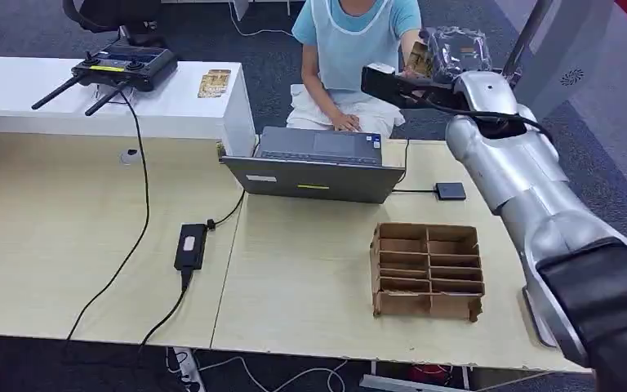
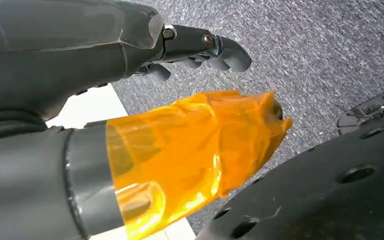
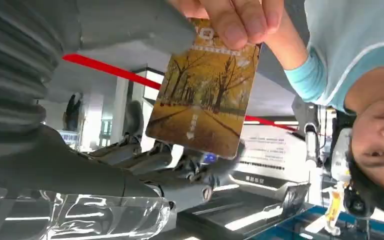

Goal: Pass the card to the sensor for recognition and then transmit it.

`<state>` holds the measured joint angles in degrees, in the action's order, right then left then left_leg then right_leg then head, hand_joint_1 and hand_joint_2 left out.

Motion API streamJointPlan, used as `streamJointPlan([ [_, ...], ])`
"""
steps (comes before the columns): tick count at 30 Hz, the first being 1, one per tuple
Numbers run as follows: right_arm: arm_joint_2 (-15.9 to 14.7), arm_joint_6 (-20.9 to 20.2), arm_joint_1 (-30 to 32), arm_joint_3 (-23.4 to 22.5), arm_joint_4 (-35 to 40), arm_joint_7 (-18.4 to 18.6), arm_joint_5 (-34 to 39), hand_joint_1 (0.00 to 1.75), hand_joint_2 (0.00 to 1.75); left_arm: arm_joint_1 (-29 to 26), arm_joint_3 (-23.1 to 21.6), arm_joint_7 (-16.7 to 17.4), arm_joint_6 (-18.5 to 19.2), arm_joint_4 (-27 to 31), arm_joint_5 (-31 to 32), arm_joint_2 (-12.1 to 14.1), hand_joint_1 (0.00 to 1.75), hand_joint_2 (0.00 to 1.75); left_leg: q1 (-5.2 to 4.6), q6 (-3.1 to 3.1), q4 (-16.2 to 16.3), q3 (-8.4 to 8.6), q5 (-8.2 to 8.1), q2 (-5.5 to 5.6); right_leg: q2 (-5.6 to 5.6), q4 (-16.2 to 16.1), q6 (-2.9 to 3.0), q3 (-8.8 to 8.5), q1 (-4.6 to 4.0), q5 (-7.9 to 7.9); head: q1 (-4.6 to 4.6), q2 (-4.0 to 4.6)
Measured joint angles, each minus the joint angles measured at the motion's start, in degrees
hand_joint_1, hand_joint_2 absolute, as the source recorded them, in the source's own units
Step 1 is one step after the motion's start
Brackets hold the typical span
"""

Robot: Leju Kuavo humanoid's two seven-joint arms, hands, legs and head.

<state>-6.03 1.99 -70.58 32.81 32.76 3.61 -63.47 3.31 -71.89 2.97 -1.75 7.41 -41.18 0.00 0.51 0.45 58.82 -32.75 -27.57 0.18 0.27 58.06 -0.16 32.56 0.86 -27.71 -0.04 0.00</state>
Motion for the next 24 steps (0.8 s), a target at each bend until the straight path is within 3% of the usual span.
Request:
streamJointPlan([
  [7,-0.11,4.69,2.49,-4.12,4.23,-0.37,0.96,0.00,1.75,0.05,-0.68,-0.18,-0.04,-0.35,-0.55,-0.26,0.00,0.00,0.00,0.00,0.01,0.00,0.00,-0.01,-0.01,-0.01,0.00,0.02,0.00,0.00,0.00,-0.02],
  [16,-0.17,6.71,7.16,-12.46,10.97,-2.32,1.33,0.00,1.75,0.07,-1.77,-0.33,-0.13,-0.50,-1.73,-0.39,0.00,0.00,0.00,0.00,0.01,-0.01,0.00,0.00,-0.01,-0.01,0.00,0.02,0.00,0.00,0.00,0.00],
  [24,0.92,7.65,12.40,-21.10,18.25,-4.13,7.50,0.00,1.75,0.15,-2.49,-0.33,-0.48,-0.94,-2.95,-0.87,0.00,0.00,0.00,0.00,0.01,-0.02,0.00,0.01,0.00,-0.01,0.00,0.01,0.00,0.00,0.02,0.00],
])
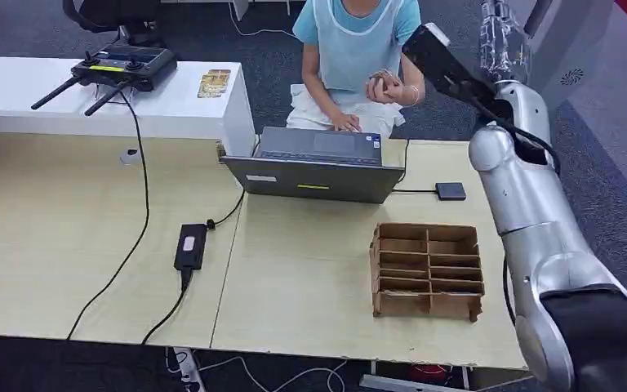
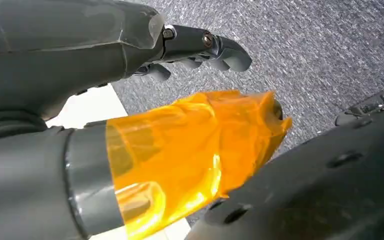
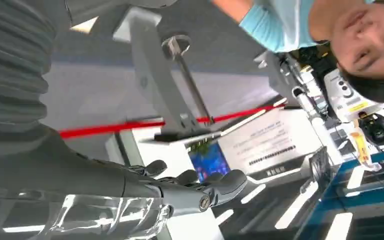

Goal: Pass the card to the sensor for recognition and then transmit it.

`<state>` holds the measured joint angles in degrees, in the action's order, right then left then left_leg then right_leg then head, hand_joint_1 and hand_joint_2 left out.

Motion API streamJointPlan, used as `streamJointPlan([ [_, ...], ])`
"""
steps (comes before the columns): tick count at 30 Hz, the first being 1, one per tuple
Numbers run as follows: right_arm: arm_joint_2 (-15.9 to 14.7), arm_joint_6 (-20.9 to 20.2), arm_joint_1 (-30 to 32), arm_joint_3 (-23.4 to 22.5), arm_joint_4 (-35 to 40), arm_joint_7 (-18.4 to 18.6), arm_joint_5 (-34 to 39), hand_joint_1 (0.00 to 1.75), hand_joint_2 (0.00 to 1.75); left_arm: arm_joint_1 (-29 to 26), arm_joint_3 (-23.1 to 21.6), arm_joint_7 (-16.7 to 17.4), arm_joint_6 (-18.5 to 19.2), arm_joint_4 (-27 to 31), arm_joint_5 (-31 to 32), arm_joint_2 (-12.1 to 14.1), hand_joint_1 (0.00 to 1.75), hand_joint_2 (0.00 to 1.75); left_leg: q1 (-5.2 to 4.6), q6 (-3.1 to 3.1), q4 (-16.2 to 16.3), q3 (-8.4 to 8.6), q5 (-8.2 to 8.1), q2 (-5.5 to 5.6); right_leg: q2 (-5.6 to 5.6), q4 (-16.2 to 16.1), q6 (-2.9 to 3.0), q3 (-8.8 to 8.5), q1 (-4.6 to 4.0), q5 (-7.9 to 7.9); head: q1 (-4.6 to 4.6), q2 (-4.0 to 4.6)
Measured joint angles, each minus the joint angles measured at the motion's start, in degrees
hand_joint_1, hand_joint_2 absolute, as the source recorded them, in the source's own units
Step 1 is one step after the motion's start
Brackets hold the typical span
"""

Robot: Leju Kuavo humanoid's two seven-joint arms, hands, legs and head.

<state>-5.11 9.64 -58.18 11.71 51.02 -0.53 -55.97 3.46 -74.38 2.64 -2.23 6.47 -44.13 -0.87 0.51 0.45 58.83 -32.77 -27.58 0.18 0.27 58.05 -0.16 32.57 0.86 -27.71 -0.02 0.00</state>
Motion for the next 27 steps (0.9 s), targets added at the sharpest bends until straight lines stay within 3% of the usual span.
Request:
streamJointPlan([
  [3,0.81,-1.18,2.59,-3.64,3.99,-2.51,5.58,0.00,1.75,0.04,-0.04,0.00,-0.20,0.00,-0.81,-0.28,0.00,0.00,0.00,0.00,0.00,0.00,0.00,0.02,0.03,0.00,0.00,0.00,-0.01,0.00,-0.02,0.00],
  [9,1.57,-3.43,6.56,-8.17,10.91,-4.09,11.06,0.00,1.75,0.06,-0.07,0.00,-0.35,-0.11,-1.73,-0.63,0.00,0.00,0.00,0.00,0.00,0.00,0.00,0.03,0.03,0.00,0.00,0.01,0.00,0.00,-0.02,0.00],
  [10,1.66,-4.30,7.33,-9.02,12.16,-4.89,13.79,0.00,0.00,0.06,-0.09,0.00,-0.37,-0.28,-2.07,-0.79,0.00,0.00,0.00,0.00,0.00,0.00,0.00,0.03,0.04,-0.01,0.00,0.01,-0.01,0.00,0.00,0.00],
  [15,1.79,-11.31,14.62,-14.68,21.12,-9.02,31.91,0.00,0.00,0.00,-0.09,0.24,-0.42,-0.55,-4.21,-1.35,0.00,0.00,0.00,-0.01,0.00,-0.01,-0.01,0.12,0.14,-0.06,0.00,-0.02,0.00,-0.01,0.02,0.00],
  [19,0.57,-15.82,23.79,-19.04,29.45,-13.24,41.53,0.00,0.00,-0.11,-0.09,0.39,-0.72,-0.90,-6.56,-2.19,0.00,0.00,0.00,-0.07,0.01,-0.04,-0.05,0.17,0.19,-0.14,-0.03,-0.02,0.00,-0.03,0.00,0.00],
  [23,-0.76,-17.79,31.30,-22.05,36.05,-14.47,44.84,0.00,0.00,-0.21,-0.04,0.39,-1.05,-1.38,-7.69,-2.91,0.00,0.00,-0.01,-0.08,0.00,-0.10,-0.09,0.12,0.14,-0.14,-0.03,0.01,0.02,-0.03,-0.02,-0.02],
  [27,-1.44,-18.01,33.78,-23.16,39.07,-14.51,45.00,0.00,0.00,-0.19,-0.04,0.39,-1.05,-1.73,-8.00,-3.19,0.00,0.00,-0.01,-0.08,0.00,-0.07,-0.09,0.08,0.10,-0.14,-0.03,0.03,0.01,-0.02,-0.02,0.00],
])
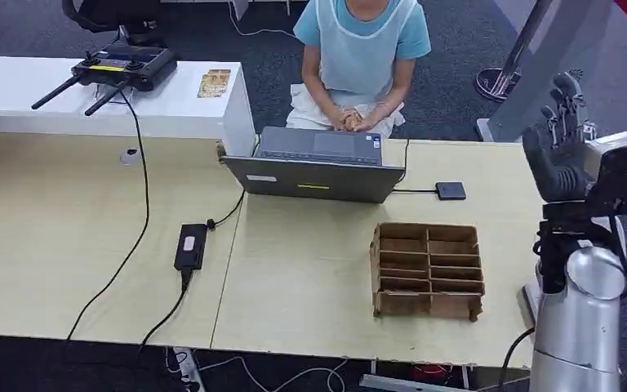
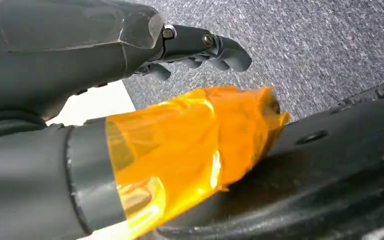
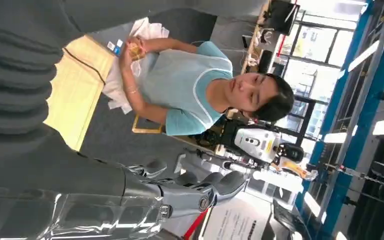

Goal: Pass the card to the sensor for recognition and then transmit it.

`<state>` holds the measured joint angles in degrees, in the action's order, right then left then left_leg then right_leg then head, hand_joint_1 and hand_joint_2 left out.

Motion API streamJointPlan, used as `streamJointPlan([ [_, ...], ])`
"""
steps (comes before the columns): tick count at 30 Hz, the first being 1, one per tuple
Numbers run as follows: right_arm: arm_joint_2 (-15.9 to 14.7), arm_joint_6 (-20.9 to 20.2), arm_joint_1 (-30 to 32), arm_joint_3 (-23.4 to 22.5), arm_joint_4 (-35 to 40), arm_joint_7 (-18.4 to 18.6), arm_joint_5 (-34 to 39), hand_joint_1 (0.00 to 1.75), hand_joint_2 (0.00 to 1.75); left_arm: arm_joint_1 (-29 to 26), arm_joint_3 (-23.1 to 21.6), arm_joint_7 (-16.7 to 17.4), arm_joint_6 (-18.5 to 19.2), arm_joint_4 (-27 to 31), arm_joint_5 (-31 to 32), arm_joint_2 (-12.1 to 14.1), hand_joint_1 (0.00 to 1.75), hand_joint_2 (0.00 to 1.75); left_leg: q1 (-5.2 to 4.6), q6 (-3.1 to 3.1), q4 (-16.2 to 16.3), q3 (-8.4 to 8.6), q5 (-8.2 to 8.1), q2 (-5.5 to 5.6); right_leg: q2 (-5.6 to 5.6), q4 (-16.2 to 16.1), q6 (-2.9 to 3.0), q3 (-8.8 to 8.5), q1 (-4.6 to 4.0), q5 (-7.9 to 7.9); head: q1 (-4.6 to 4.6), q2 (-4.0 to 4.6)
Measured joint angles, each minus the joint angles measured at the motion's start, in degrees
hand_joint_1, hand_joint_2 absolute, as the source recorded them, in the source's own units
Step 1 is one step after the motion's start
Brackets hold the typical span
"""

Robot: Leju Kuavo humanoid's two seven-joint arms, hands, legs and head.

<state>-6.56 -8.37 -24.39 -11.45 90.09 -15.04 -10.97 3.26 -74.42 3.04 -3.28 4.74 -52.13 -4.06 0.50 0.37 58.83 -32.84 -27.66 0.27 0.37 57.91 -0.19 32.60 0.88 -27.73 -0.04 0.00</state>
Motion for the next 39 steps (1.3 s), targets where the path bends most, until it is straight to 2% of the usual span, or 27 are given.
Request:
streamJointPlan([
  [8,-0.83,-0.57,3.17,-0.77,3.26,-0.07,1.64,0.00,0.00,0.01,0.00,0.00,0.02,-0.15,-0.81,-0.18,0.00,0.00,0.01,0.01,0.00,0.04,0.04,0.04,0.05,0.01,0.02,-0.04,-0.02,0.01,0.00,0.00],
  [12,-1.12,-1.95,10.72,-0.92,7.97,-2.54,3.19,0.00,0.00,-0.04,0.22,-0.02,-0.37,-0.46,-2.60,-0.72,0.00,0.00,0.01,-0.01,0.00,-0.03,0.00,0.10,0.10,0.01,-0.01,-0.03,-0.01,-0.02,0.02,-0.02],
  [15,-1.09,-0.19,17.18,-0.92,12.36,-5.51,-0.23,0.00,0.00,-0.02,0.66,-0.24,-1.05,-0.99,-4.00,-1.34,0.00,0.00,0.00,-0.06,-0.01,-0.06,-0.06,0.09,0.10,-0.01,-0.09,-0.01,-0.01,-0.10,0.00,0.00],
  [18,-1.01,7.92,23.11,-0.30,16.62,-7.70,-12.96,0.00,0.00,-0.04,1.01,-0.39,-1.53,-1.60,-5.53,-2.14,0.00,0.00,0.00,-0.04,-0.01,-0.08,-0.09,0.10,0.10,-0.01,-0.09,-0.01,0.00,-0.14,0.00,-0.02],
  [19,-0.88,12.61,24.88,0.49,17.98,-7.59,-20.06,0.00,0.00,-0.03,1.11,-0.52,-1.62,-1.83,-5.98,-2.38,0.00,0.00,0.00,-0.02,-0.02,-0.07,-0.11,0.10,0.10,-0.01,-0.09,-0.02,0.00,-0.15,0.02,-0.02],
  [21,-0.41,22.25,28.57,2.41,19.64,-5.61,-35.09,0.00,0.00,-0.03,1.16,-0.88,-1.97,-2.12,-6.69,-2.89,0.00,0.00,0.01,-0.02,-0.02,-0.06,-0.12,0.10,0.10,-0.01,-0.09,-0.02,0.00,-0.15,0.02,-0.02],
  [23,-0.24,29.54,31.80,5.75,21.05,-2.17,-44.82,0.00,0.00,0.00,1.16,-0.96,-2.23,-2.31,-7.71,-3.26,0.00,0.00,0.01,-0.02,-0.02,-0.04,-0.11,0.08,0.08,-0.01,-0.08,-0.01,-0.01,-0.15,-0.02,-0.02],
  [25,-0.24,32.94,34.73,8.44,21.91,1.03,-46.18,0.00,0.00,0.01,1.16,-0.98,-2.47,-2.47,-8.55,-3.48,0.00,0.00,0.01,-0.01,-0.02,-0.03,-0.11,0.08,0.08,-0.01,-0.08,-0.02,-0.01,-0.16,0.00,0.00],
  [27,-0.24,34.05,37.38,10.38,22.69,3.11,-44.30,0.00,0.00,-0.01,1.14,-0.98,-2.73,-2.62,-9.31,-3.72,0.00,0.00,0.01,-0.02,-0.02,-0.03,-0.11,0.08,0.09,0.00,-0.08,-0.02,0.00,-0.16,0.02,0.00],
  [28,-0.20,33.94,38.52,10.75,23.04,3.39,-42.70,0.00,1.75,0.00,1.16,-0.96,-2.78,-2.69,-9.62,-3.83,0.00,0.00,0.01,-0.02,-0.02,-0.03,-0.11,0.08,0.08,0.00,-0.08,-0.02,0.00,-0.16,0.00,-0.02],
  [33,0.20,32.79,42.51,11.39,24.81,2.34,-38.69,0.00,1.75,0.00,1.16,-0.96,-3.13,-2.97,-10.60,-4.22,0.00,0.00,0.00,-0.02,-0.02,-0.04,-0.11,0.05,0.07,-0.01,-0.08,-0.03,0.04,-0.16,0.00,-0.02],
  [39,0.85,32.98,43.51,11.41,25.25,3.39,-46.81,0.00,1.75,0.01,1.03,-0.96,-3.17,-3.04,-11.39,-4.24,0.00,0.00,0.00,-0.02,-0.02,-0.02,-0.11,0.03,0.06,-0.01,-0.09,-0.03,0.04,-0.15,0.00,0.00],
])
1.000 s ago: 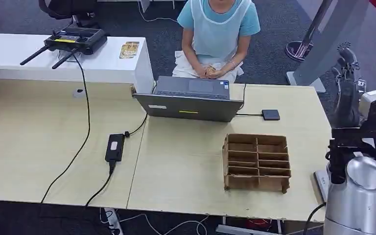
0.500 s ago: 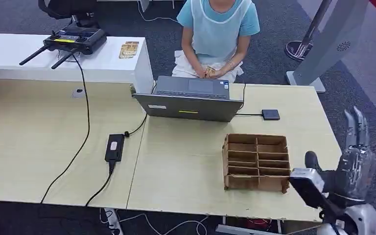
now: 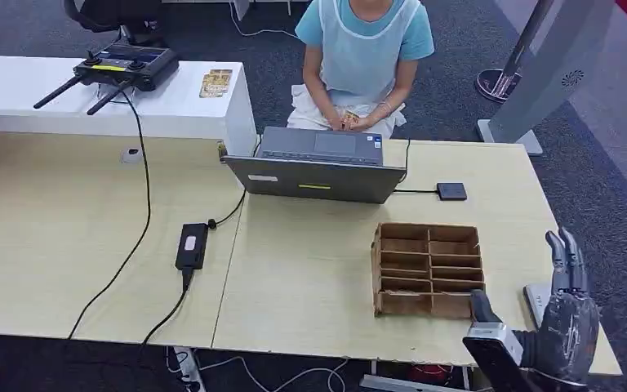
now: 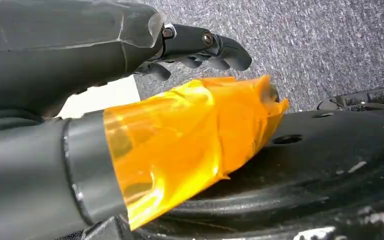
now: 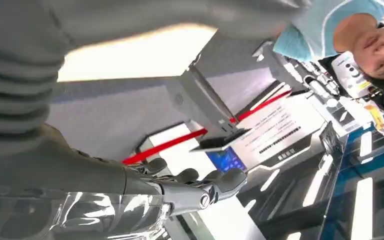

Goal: Pass the card to the sensor for recognition and then transmit it.

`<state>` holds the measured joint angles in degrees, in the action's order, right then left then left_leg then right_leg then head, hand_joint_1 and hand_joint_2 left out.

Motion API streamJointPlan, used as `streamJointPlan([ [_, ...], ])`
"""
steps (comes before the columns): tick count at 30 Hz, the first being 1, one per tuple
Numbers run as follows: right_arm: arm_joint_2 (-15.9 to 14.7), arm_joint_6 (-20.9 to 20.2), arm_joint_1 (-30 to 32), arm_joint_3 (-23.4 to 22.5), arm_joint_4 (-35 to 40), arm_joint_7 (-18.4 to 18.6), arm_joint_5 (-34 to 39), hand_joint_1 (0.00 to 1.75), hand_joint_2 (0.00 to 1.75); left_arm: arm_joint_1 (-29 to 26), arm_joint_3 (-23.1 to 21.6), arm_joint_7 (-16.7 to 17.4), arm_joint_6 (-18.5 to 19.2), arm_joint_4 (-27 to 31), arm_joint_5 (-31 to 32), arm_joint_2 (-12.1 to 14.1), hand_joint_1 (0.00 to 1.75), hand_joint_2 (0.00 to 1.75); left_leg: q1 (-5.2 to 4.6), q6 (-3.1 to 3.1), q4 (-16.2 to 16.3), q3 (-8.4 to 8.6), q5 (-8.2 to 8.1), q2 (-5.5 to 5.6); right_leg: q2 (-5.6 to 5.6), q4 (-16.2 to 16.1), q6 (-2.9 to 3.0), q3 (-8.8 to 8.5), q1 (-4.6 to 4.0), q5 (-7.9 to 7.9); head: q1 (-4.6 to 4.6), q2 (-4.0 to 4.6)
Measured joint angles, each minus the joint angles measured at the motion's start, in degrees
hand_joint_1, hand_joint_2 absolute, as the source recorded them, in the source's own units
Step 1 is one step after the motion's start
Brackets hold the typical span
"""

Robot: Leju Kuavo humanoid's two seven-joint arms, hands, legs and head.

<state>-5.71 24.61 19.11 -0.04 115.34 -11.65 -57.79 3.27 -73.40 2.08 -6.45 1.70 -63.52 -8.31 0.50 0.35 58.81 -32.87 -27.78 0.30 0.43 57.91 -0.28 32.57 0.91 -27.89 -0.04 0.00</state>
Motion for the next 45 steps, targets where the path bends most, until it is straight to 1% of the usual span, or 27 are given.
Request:
streamJointPlan([
  [11,0.09,0.15,-0.02,0.39,-0.02,1.79,-2.10,0.00,1.75,0.01,-0.39,0.00,-0.07,0.00,-0.20,0.00,0.00,0.00,0.00,0.00,0.00,0.00,0.00,0.00,0.00,0.00,0.00,0.00,-0.01,0.00,0.00,-0.02],
  [22,0.09,0.15,-0.03,0.44,-0.02,2.12,-2.65,0.00,1.75,0.01,-0.48,0.00,-0.07,0.00,-0.29,0.00,0.00,0.00,0.00,0.00,0.00,0.00,0.00,0.00,0.00,0.00,0.00,-0.01,0.00,0.00,0.00,0.00],
  [25,-0.15,-0.63,-0.09,0.89,-0.11,4.43,-5.55,0.00,1.75,0.01,-0.89,0.00,-0.05,0.00,-0.89,0.00,0.00,0.00,0.00,0.00,0.00,0.00,0.00,0.00,0.00,0.00,0.00,-0.01,-0.01,0.00,0.00,-0.02],
  [26,-0.50,-1.03,-0.10,1.36,-0.18,5.69,-7.33,0.00,1.75,0.03,-1.07,0.00,-0.05,0.00,-1.14,0.00,0.00,0.00,0.00,0.00,0.00,0.01,0.00,0.00,0.00,0.00,0.00,-0.01,-0.01,0.00,0.00,-0.02],
  [27,-1.05,-1.14,-0.09,1.79,-0.33,7.63,-10.97,0.00,1.75,0.04,-1.36,-0.02,-0.05,0.00,-1.33,0.02,0.00,0.00,0.00,0.00,0.00,0.00,0.00,0.00,0.00,0.00,0.00,-0.01,0.00,0.00,0.00,0.00],
  [28,-1.62,-1.11,-0.13,2.03,-0.53,10.00,-15.41,0.00,1.75,0.04,-1.60,0.00,0.02,0.00,-1.42,0.02,0.00,0.00,0.00,0.00,0.00,0.00,0.00,0.01,0.01,0.00,0.00,-0.01,0.00,0.00,0.00,0.00],
  [29,-2.45,-1.11,-0.25,2.38,-0.85,13.19,-20.35,0.00,1.75,0.04,-1.88,-0.02,0.13,0.00,-1.64,0.07,0.00,0.00,0.00,0.00,0.00,0.00,0.00,0.01,0.01,0.00,0.00,-0.01,-0.01,0.00,0.00,-0.02],
  [31,-4.03,-1.14,-0.49,3.25,-1.66,17.47,-25.25,0.00,1.75,0.07,-2.51,0.00,0.28,0.00,-2.03,0.11,0.00,0.00,0.00,0.00,0.00,0.00,0.00,0.00,0.00,0.00,0.00,-0.01,0.00,0.00,0.00,-0.02],
  [34,-5.61,-1.91,-0.86,4.26,-2.62,19.14,-26.69,0.00,1.75,0.11,-3.42,0.00,0.41,0.00,-2.38,0.26,0.00,0.00,0.00,0.00,0.00,0.00,0.00,-0.01,-0.01,0.00,0.00,-0.01,0.00,0.00,0.00,0.00],
  [38,-8.42,-5.86,-1.33,5.71,-3.89,20.19,-25.18,0.00,1.75,0.15,-4.53,-0.02,0.55,0.00,-3.11,0.39,0.00,0.00,-0.01,0.00,0.00,0.01,0.00,-0.01,0.00,0.00,0.00,-0.01,0.00,0.00,0.00,0.00],
  [43,-11.62,-10.25,-1.61,6.16,-5.51,19.24,-20.09,0.00,1.75,0.16,-5.57,-0.11,0.92,0.00,-3.56,0.57,0.00,0.00,-0.01,0.00,0.00,0.01,0.00,-0.01,0.00,0.00,0.00,-0.01,0.00,0.00,0.00,-0.02],
  [45,-12.55,-11.13,-1.64,6.16,-6.19,18.33,-18.12,0.00,1.75,0.16,-5.92,-0.18,1.00,0.00,-3.80,0.63,0.00,0.00,-0.01,0.00,0.00,0.01,0.00,-0.01,-0.01,0.00,0.00,-0.01,0.00,0.00,0.00,-0.02],
])
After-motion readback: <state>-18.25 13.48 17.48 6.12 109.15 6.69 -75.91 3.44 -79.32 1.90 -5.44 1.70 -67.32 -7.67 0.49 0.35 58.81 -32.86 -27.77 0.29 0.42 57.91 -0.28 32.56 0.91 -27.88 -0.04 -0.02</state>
